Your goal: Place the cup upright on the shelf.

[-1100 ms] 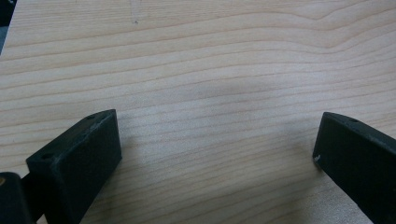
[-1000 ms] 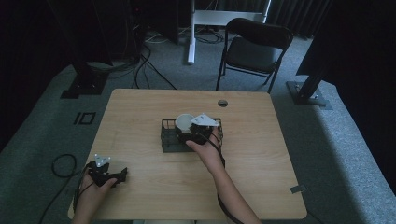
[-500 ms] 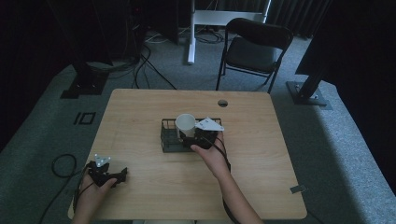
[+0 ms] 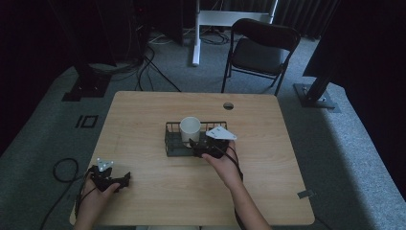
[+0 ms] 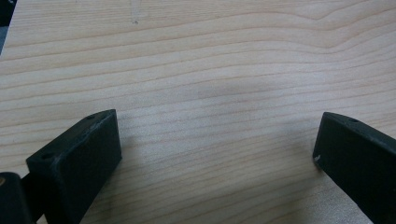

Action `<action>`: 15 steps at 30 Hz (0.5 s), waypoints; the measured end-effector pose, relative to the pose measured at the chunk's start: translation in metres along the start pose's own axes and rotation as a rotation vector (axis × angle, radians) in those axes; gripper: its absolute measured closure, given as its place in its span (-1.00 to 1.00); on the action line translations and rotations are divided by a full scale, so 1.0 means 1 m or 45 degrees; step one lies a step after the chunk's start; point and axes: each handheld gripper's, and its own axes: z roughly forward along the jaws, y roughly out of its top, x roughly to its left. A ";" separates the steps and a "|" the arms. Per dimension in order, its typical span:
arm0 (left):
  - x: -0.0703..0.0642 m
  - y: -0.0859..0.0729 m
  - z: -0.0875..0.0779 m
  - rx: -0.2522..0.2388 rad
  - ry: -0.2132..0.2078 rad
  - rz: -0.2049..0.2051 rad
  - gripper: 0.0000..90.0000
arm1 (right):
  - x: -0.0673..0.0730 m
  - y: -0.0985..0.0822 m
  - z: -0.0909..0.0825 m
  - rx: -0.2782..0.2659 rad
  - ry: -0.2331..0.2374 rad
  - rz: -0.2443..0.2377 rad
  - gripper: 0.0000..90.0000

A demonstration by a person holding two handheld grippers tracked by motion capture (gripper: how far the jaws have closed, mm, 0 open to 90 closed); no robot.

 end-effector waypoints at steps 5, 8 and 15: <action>0.000 0.000 0.000 -0.002 0.000 -0.001 -0.97 | -0.004 -0.002 -0.009 -0.004 -0.008 -0.004 -0.72; 0.000 0.000 0.000 -0.002 0.000 -0.001 -0.97 | -0.007 -0.004 -0.013 -0.003 -0.018 -0.011 -0.72; 0.000 0.000 0.000 -0.002 0.000 -0.001 -0.97 | -0.013 -0.008 -0.023 -0.013 -0.031 -0.003 -0.72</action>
